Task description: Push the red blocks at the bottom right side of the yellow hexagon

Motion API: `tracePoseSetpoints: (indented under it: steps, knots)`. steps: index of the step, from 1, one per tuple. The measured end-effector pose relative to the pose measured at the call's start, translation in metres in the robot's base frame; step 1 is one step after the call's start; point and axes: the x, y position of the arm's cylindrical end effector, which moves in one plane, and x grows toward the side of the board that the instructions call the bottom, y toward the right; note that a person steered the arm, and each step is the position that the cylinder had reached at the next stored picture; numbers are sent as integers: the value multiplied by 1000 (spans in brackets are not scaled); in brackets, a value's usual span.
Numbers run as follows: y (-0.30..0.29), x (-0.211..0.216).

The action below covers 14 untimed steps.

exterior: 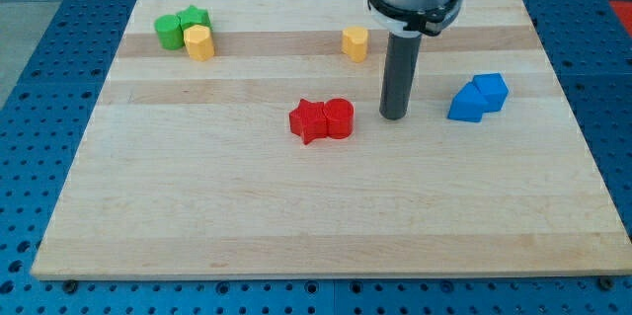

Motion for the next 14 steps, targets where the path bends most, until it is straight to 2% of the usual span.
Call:
tracePoseSetpoints:
  steps: [3,6,7,8,11,12,13,14]
  knots:
    - [0,11]
    - [-95,38]
    - [-107,39]
    - [-157,-7]
    - [-197,-15]
    - [-232,-38]
    - [-240,-32]
    - [-230,59]
